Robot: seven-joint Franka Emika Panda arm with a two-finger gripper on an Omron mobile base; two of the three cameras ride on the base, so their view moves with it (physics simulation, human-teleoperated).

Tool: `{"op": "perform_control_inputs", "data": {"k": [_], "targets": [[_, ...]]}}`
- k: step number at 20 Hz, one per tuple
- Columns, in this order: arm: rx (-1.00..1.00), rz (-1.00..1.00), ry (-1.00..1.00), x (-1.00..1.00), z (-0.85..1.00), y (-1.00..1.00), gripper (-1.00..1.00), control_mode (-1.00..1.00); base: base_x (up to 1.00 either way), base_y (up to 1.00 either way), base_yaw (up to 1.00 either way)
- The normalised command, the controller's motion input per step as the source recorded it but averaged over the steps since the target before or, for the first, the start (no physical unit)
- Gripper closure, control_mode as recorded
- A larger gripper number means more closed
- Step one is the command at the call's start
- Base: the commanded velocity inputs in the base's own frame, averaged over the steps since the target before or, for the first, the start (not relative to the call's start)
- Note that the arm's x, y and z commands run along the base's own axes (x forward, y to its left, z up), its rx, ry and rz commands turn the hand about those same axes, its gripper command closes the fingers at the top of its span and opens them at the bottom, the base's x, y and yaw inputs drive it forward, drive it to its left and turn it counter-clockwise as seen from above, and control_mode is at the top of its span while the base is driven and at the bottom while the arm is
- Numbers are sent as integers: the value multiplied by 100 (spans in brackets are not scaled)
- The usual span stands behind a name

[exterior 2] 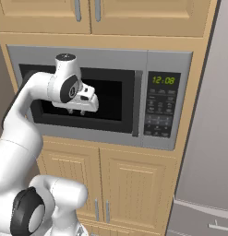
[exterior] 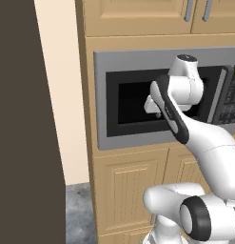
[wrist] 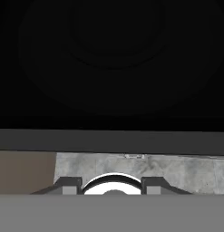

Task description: Pick the chicken drumstick from the counter and place it in the microwave. Then turn on the microwave.

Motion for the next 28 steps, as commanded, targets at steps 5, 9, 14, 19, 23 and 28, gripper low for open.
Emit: {"op": "perform_control_inputs", "data": {"k": [5,9,14,19,23,28], "targets": [[0,0,0,-3,0,0,-100,-100,0,0,0],[0,0,0,-17,0,-9,-100,-100,0,0,0],[0,0,-3,-22,0,-14,-100,-100,0,0,0],[0,0,-4,-21,0,-17,-100,-100,0,0,0],[0,0,-4,-21,0,-21,-100,-100,0,0,0],[0,0,-5,-20,0,-25,-100,-100,0,0,0]]}}
